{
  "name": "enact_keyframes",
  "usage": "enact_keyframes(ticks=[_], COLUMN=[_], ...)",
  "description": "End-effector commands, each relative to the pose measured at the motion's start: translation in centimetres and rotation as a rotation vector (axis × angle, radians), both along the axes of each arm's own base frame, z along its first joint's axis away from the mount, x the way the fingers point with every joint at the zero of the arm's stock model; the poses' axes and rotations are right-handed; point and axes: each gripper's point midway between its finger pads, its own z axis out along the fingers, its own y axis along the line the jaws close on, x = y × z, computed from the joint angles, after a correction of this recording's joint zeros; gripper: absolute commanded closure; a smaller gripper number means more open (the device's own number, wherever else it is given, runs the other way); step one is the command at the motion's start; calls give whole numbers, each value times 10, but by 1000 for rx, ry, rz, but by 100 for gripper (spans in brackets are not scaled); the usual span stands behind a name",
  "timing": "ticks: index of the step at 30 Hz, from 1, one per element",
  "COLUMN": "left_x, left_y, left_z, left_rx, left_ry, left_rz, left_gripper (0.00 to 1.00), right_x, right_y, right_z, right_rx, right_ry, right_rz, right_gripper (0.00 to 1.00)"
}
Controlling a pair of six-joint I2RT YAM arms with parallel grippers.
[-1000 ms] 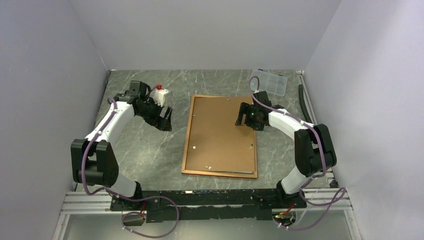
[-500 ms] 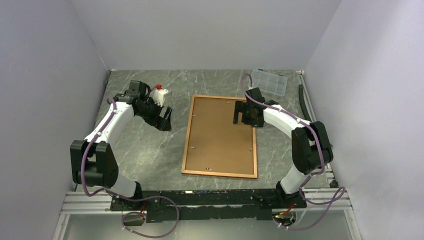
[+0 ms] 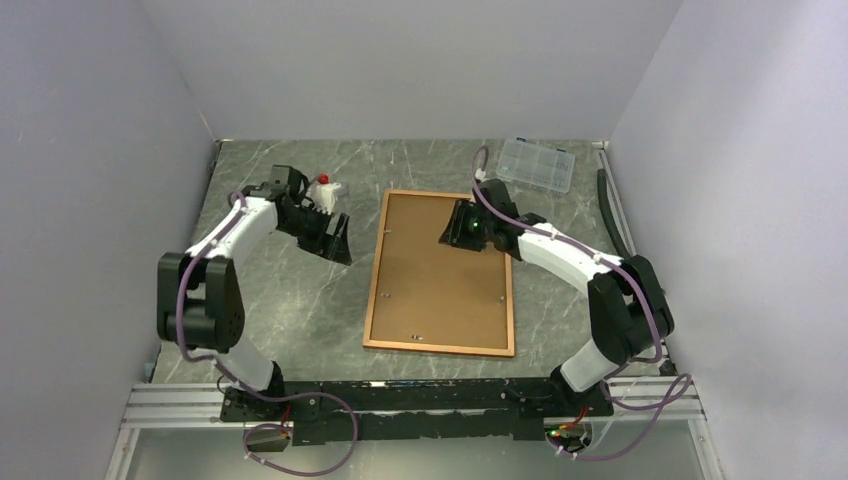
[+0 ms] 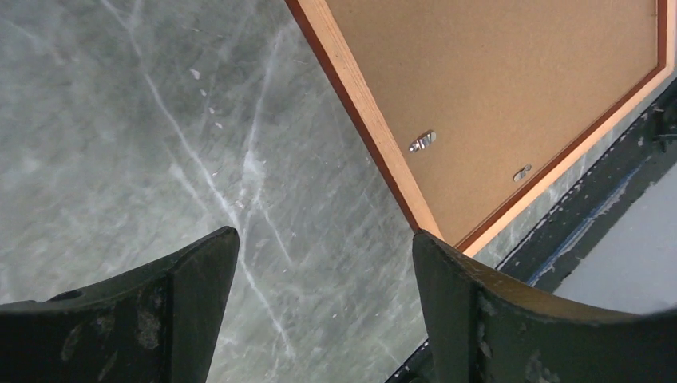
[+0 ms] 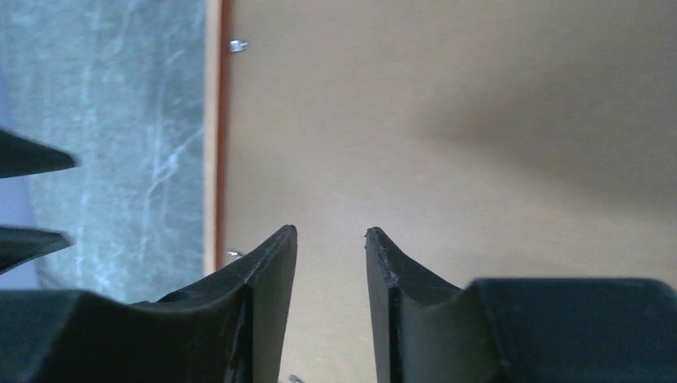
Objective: Put the photo into the frame
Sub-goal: Turn over the photo frame item on the photo frame, then install the photo frame at the center of the board.
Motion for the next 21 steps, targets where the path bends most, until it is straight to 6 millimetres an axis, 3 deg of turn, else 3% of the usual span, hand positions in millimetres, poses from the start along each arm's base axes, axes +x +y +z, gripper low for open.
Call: enact_keyframes(ticks=[1, 5, 9, 15, 21], left_x=[10, 13, 7, -6, -13], left_y=[-25, -38, -48, -59, -65], left_z=[-8, -26, -41, -59, -68], left_rx=[-119, -167, -195, -233, -253], left_ry=[76, 145, 208, 280, 320], left_rz=[7, 7, -19, -48, -62], left_gripper=[18, 27, 35, 41, 50], right_x=[5, -5, -35, -68, -74], right_y=[43, 78, 106, 126, 141], right_z=[22, 17, -1, -21, -32], right_rx=[175, 210, 239, 254, 254], right_ry=[-45, -42, -10, 6, -9], right_rz=[22, 113, 255, 377, 474], right_gripper=[61, 63, 58, 51, 44])
